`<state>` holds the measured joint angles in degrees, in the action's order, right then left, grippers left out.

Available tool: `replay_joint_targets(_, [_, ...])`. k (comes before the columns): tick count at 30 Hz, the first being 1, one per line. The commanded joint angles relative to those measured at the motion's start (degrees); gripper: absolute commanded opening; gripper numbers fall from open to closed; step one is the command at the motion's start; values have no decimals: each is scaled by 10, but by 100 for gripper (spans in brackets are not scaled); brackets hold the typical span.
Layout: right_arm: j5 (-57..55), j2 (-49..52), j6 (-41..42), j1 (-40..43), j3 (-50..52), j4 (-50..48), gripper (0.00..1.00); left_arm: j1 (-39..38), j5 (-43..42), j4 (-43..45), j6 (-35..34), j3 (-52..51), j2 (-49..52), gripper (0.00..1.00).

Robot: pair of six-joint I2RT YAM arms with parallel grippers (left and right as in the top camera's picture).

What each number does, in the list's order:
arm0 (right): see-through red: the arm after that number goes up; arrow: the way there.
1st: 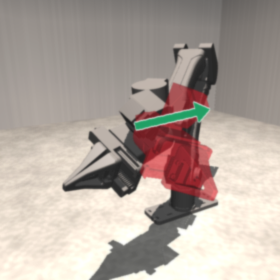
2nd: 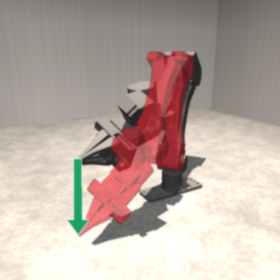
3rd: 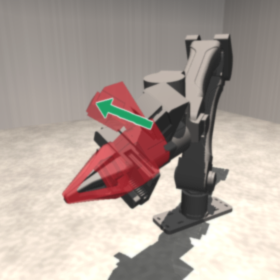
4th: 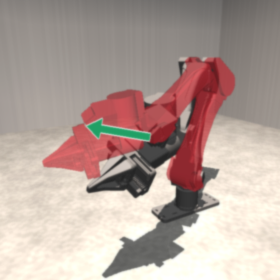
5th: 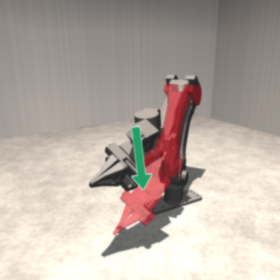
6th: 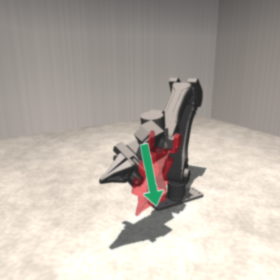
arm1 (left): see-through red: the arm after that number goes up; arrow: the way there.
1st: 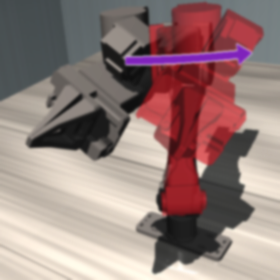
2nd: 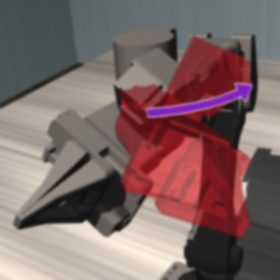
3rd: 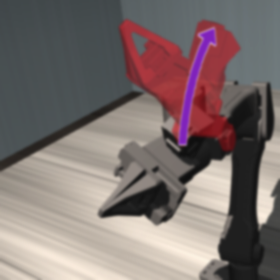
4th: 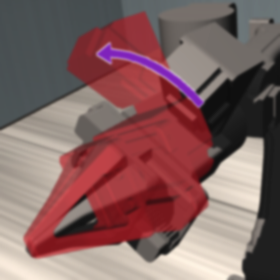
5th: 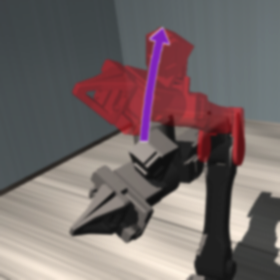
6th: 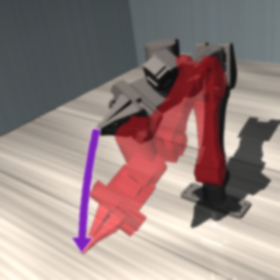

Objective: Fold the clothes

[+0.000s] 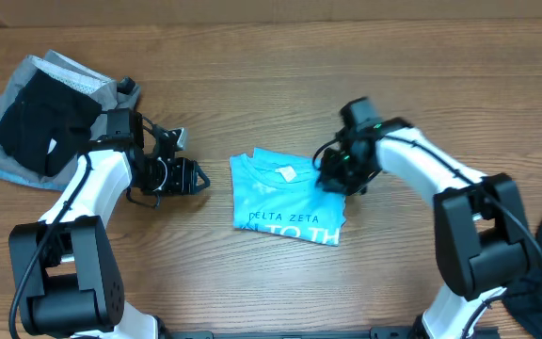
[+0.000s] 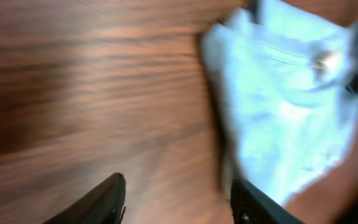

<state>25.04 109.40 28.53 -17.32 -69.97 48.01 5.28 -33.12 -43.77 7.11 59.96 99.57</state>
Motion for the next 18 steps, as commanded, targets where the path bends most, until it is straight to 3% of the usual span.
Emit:
replay_joint_targets(1, [60, -9, -80, 8, -47, 56, 25, -8, -101, -31, 21, 6, 4, 56])
replay_joint_targets(7, [76, -16, -80, -13, -42, 156, 24, -59, -100, -59, 21, -20, 4, 49])
replay_joint_targets(12, [83, -16, -27, -54, 17, 113, 15, -120, -97, -24, 18, -54, 4, 50])
replay_joint_targets(15, [87, -16, 25, -68, 64, 55, 14, -151, -30, -5, -15, -66, 4, 49])
replay_joint_targets(17, [87, -16, 53, -67, 90, 21, 14, -164, 13, 3, -34, -73, 4, 43])
replay_joint_targets(18, [87, -16, 73, -67, 110, -8, 14, -169, 19, 10, -35, -75, 4, 30])
